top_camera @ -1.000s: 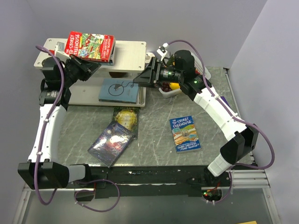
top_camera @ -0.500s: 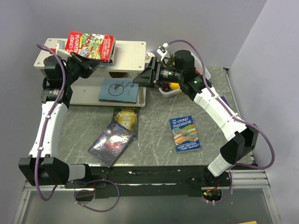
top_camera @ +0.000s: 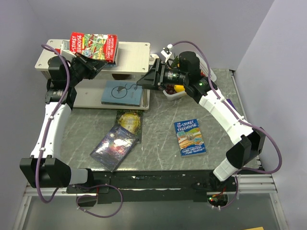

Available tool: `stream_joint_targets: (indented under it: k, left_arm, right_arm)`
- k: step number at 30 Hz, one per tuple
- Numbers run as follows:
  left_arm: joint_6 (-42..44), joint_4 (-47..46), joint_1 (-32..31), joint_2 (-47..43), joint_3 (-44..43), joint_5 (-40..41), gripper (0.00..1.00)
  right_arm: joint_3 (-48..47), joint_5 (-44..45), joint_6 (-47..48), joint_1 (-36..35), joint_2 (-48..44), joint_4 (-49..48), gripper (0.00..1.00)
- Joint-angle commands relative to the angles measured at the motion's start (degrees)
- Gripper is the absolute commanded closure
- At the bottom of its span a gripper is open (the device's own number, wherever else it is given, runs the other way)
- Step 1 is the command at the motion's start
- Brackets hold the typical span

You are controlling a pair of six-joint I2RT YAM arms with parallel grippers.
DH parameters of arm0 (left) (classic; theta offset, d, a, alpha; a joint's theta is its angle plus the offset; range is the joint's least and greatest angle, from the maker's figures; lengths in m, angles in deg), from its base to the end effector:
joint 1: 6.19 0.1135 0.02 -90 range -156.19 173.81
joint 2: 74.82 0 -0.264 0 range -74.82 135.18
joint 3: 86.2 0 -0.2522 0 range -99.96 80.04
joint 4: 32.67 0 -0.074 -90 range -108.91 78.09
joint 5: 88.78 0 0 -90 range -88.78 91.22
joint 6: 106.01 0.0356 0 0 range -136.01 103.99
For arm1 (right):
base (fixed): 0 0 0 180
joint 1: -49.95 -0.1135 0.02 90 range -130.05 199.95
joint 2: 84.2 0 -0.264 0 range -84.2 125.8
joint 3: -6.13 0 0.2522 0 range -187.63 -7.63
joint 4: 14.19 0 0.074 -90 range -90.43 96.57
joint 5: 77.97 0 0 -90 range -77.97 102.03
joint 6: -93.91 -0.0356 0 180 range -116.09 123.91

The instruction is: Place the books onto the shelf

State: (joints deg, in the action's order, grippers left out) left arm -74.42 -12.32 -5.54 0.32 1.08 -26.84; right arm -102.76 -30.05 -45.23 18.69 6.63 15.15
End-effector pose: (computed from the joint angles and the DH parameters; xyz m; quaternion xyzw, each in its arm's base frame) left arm 0.2982 -0.0134 0.4397 -0.2007 0.6936 -0.4769 0.5012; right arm 0.2971 0.2083 0.4360 -0.1128 0.7482 0.5941 0.2729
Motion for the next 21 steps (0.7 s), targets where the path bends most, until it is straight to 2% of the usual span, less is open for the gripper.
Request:
stream_joint_targets:
  k: [1,16,18,21]
  left_arm:
    - [-1.1,-2.9,-1.8,1.0,-1.7,0.0,0.99]
    - [0.5,-0.3,-2.5,0.2,-4.7,-0.8,0.99]
    - [3.4,3.7,-2.5,-2.2,-6.2,1.0,0.99]
    - [6.4,9.0,-2.2,-6.4,-7.3,9.1,0.98]
  right_arm:
    - [0.7,0.0,0.8,-0.5,-2.1,-2.6,0.32]
    - [1.0,0.1,1.6,-0.3,-2.7,-2.0,0.32]
    - [1.1,0.5,2.5,-0.3,-3.1,-1.5,0.32]
    - [2.1,1.7,3.3,-0.3,-4.1,-1.2,0.32]
